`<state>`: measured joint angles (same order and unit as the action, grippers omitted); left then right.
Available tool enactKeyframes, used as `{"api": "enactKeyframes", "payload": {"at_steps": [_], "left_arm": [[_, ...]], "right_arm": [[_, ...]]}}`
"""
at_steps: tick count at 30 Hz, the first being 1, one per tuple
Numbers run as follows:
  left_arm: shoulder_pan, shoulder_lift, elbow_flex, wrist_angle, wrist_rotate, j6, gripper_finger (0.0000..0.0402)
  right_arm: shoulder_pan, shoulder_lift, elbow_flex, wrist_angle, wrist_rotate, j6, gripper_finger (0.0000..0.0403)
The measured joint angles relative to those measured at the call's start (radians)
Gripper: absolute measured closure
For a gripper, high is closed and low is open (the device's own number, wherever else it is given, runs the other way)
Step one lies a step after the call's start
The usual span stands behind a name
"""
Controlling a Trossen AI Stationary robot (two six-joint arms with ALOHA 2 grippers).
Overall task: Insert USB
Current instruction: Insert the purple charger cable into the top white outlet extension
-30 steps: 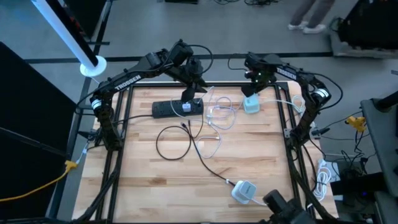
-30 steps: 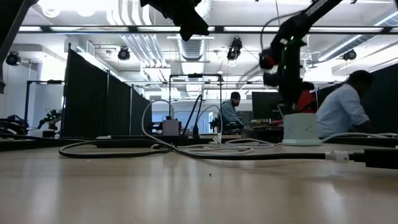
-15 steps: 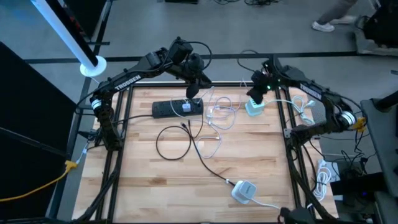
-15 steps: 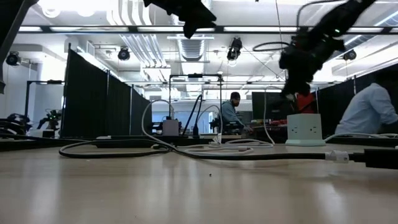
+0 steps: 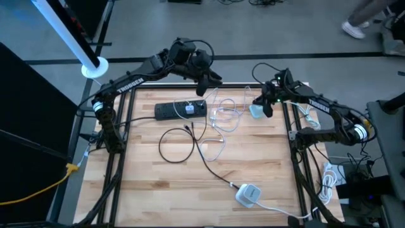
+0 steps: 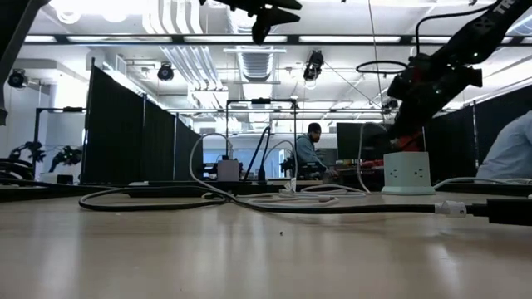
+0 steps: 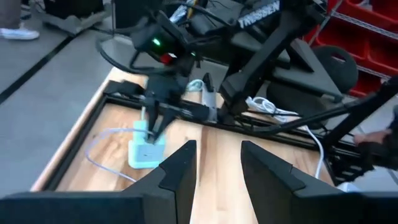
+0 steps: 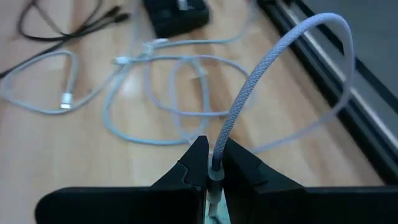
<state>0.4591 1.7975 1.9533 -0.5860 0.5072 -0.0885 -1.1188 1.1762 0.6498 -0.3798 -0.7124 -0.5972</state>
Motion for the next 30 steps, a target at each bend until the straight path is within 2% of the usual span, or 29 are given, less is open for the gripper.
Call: {"api": "enactKeyframes", "payload": {"at_steps": [7, 11, 16, 20, 22, 23, 25, 26, 30], "left_arm": [[-0.062, 0.0, 0.0, 0.001, -0.051, 0.031, 0.0287], [-0.077, 0.0, 0.0, 0.003, -0.053, 0.052, 0.0287], [-0.079, 0.0, -0.014, 0.019, -0.055, 0.079, 0.0287], [-0.08, -0.001, -0.063, 0.047, -0.054, 0.08, 0.0287], [-0.084, -0.001, -0.095, 0.05, -0.055, 0.071, 0.0287], [-0.087, -0.001, -0.114, 0.056, -0.055, 0.067, 0.0287], [-0.097, -0.001, -0.153, 0.086, -0.054, 0.05, 0.0287], [-0.102, -0.001, -0.171, 0.099, -0.053, 0.043, 0.0287], [-0.114, 0.0, -0.224, 0.177, -0.051, 0.027, 0.0287]], "right_arm": [[-0.035, 0.005, -0.001, -0.033, -0.007, -0.039, 0.0388], [-0.036, 0.005, -0.018, -0.034, -0.047, -0.088, 0.0388], [-0.036, 0.005, -0.031, -0.03, -0.023, -0.155, 0.0388], [-0.036, -0.009, -0.013, -0.034, -0.004, -0.109, 0.0388], [-0.034, -0.044, 0.001, -0.033, 0.076, -0.047, 0.0388], [-0.031, -0.063, 0.008, -0.033, 0.162, 0.008, 0.0388], [-0.021, -0.091, 0.032, -0.075, 0.398, 0.212, 0.0388], [-0.018, -0.1, 0.051, -0.115, 0.469, 0.299, 0.0388], [0.029, -0.081, 0.121, -0.196, 0.54, 0.559, 0.0388]]}}
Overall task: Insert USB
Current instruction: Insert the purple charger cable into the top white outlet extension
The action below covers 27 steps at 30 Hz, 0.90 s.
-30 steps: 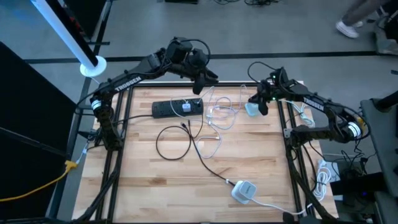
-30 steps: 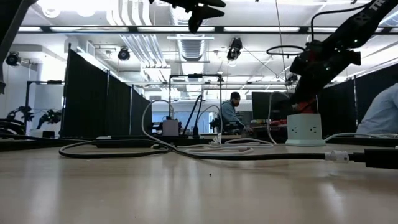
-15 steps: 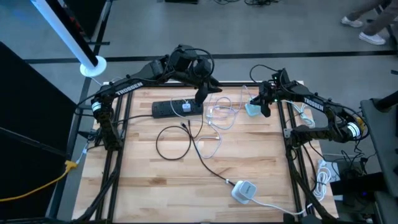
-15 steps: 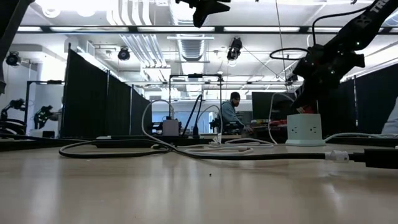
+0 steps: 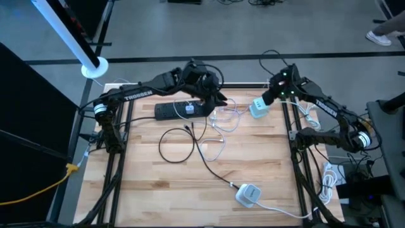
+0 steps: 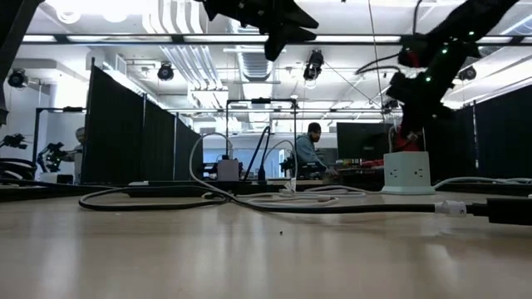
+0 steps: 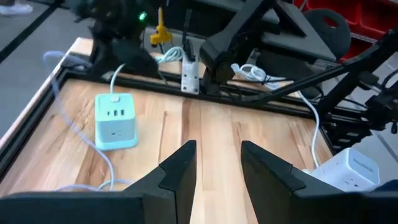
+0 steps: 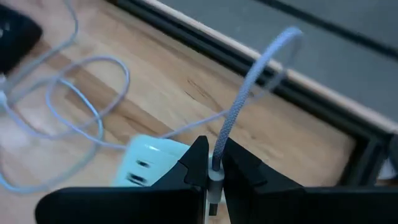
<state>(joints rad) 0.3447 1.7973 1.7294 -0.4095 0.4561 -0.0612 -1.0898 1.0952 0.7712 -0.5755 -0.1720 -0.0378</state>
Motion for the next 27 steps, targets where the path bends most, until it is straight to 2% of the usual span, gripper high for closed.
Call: {"api": "enactKeyframes", "payload": {"at_steps": [2, 7, 14, 17, 21, 27], "left_arm": [[0.0, 0.0, -0.011, 0.013, 0.0, -0.004, 0.0287], [0.0, -0.003, -0.012, 0.011, 0.0, -0.001, 0.0287], [0.0, -0.013, -0.011, -0.012, 0.0, 0.025, 0.0287], [0.0, -0.015, -0.011, -0.028, 0.0, 0.026, 0.0287], [-0.002, -0.015, -0.011, -0.06, 0.0, 0.026, 0.0287], [-0.002, -0.016, -0.011, -0.072, 0.0, 0.026, 0.0287]], "right_arm": [[0.037, 0.037, 0.022, -0.032, 0.065, 0.056, 0.0388], [0.088, 0.177, 0.088, -0.142, 0.221, 0.077, 0.0388], [0.097, 0.364, 0.216, -0.314, 0.307, 0.133, 0.0388], [0.097, 0.423, 0.252, -0.376, 0.277, 0.132, 0.0388], [0.096, 0.472, 0.253, -0.383, 0.151, 0.132, 0.0388], [0.137, 0.497, 0.259, -0.35, 0.136, 0.094, 0.0388]]}}
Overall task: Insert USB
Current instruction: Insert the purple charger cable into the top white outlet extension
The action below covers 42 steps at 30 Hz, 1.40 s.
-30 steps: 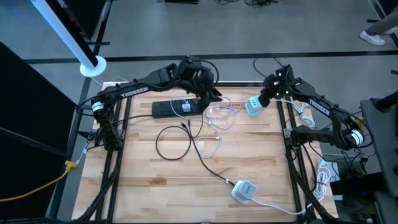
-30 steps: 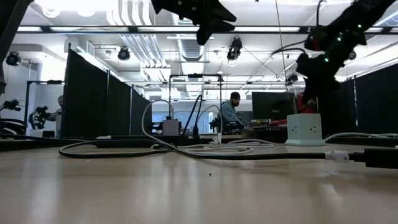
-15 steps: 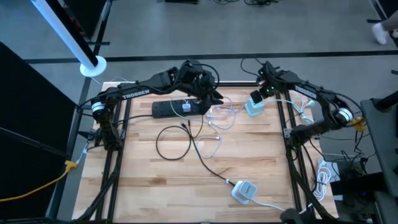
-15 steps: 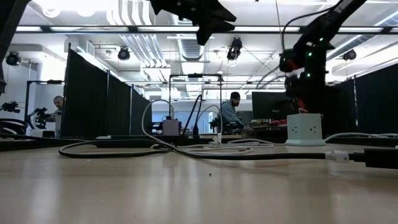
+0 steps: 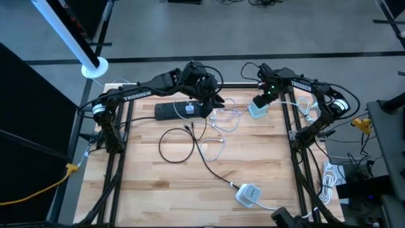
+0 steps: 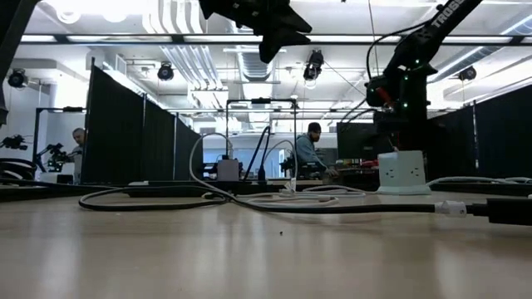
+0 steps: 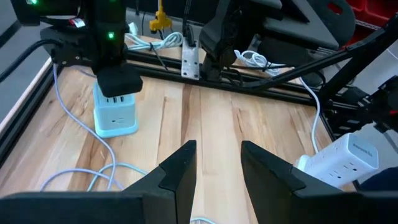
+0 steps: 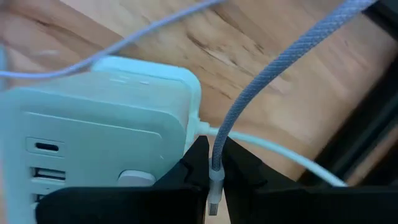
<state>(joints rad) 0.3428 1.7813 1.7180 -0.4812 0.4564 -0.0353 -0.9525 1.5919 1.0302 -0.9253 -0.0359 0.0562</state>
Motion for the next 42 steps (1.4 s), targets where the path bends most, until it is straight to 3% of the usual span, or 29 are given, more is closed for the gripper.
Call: {"api": "enactKeyframes", "payload": {"at_steps": [2, 8, 15, 18, 24, 26, 31, 33, 42], "left_arm": [[0.0, 0.0, 0.0, 0.001, 0.0, 0.0, 0.0287], [0.0, 0.0, 0.0, 0.01, 0.0, 0.0, 0.0287], [-0.002, 0.0, 0.0, 0.01, -0.002, -0.007, 0.0287], [-0.002, -0.001, 0.0, 0.011, -0.002, -0.013, 0.0287], [-0.002, -0.002, 0.0, 0.018, -0.004, -0.031, 0.0287], [-0.002, -0.002, 0.0, 0.021, -0.003, -0.031, 0.0287], [-0.002, -0.002, 0.0, 0.031, -0.004, -0.048, 0.0287], [-0.002, -0.002, 0.0, 0.038, -0.005, -0.064, 0.0287], [-0.003, -0.002, 0.0, 0.083, -0.005, -0.084, 0.0287]], "right_arm": [[0.011, 0.0, 0.014, 0.017, -0.048, -0.003, 0.0388], [0.036, 0.012, 0.025, 0.13, -0.352, 0.007, 0.0388], [0.076, 0.023, 0.026, 0.158, -0.36, -0.045, 0.0388], [0.065, 0.002, 0.03, 0.133, -0.282, -0.101, 0.0388], [0.043, -0.057, 0.067, 0.131, -0.305, -0.337, 0.0388], [0.043, -0.076, 0.069, 0.174, -0.408, -0.468, 0.0388], [0.034, -0.067, 0.021, 0.325, -0.917, -0.749, 0.0388], [0.035, -0.058, 0.001, 0.36, -1.063, -0.845, 0.0388], [0.023, 0.052, -0.037, 0.369, -1.217, -1.073, 0.0388]]}}
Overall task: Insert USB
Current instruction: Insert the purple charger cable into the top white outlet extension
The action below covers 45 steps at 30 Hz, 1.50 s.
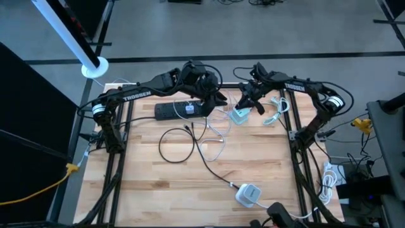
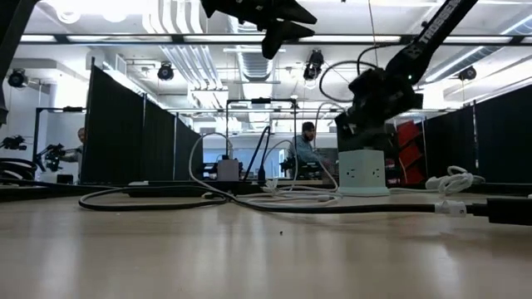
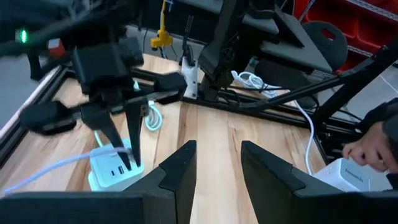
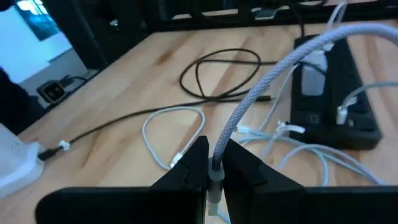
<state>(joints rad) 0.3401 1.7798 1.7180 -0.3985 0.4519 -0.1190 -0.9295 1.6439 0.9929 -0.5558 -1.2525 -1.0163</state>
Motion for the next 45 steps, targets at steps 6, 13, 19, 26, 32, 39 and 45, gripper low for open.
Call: {"api": "enactKeyframes", "payload": {"at_steps": [6, 13, 19, 26, 32, 39, 45], "left_arm": [[0.0, 0.0, 0.0, -0.002, 0.0, -0.024, 0.0287], [-0.001, 0.0, 0.0, -0.005, 0.003, -0.033, 0.0287], [-0.006, 0.0, 0.0, -0.02, 0.003, -0.023, 0.0287], [-0.006, 0.0, 0.0, -0.021, 0.003, 0.004, 0.0287], [-0.006, 0.0, 0.0, -0.021, 0.003, 0.005, 0.0287], [-0.006, 0.0, 0.0, -0.035, 0.003, 0.004, 0.0287], [-0.006, 0.0, 0.0, -0.037, 0.003, 0.002, 0.0287]], "right_arm": [[0.0, 0.064, -0.002, 0.007, -0.011, -0.096, 0.0388], [-0.015, 0.132, -0.002, 0.009, -0.007, -0.108, 0.0388], [-0.04, 0.138, 0.001, 0.016, 0.04, -0.089, 0.0388], [-0.042, 0.127, 0.0, 0.013, 0.033, -0.133, 0.0388], [-0.049, 0.127, -0.002, 0.009, 0.011, -0.181, 0.0388], [-0.051, 0.127, -0.034, 0.013, -0.093, -0.253, 0.0388], [-0.051, 0.127, -0.052, 0.05, -0.102, -0.26, 0.0388]]}}
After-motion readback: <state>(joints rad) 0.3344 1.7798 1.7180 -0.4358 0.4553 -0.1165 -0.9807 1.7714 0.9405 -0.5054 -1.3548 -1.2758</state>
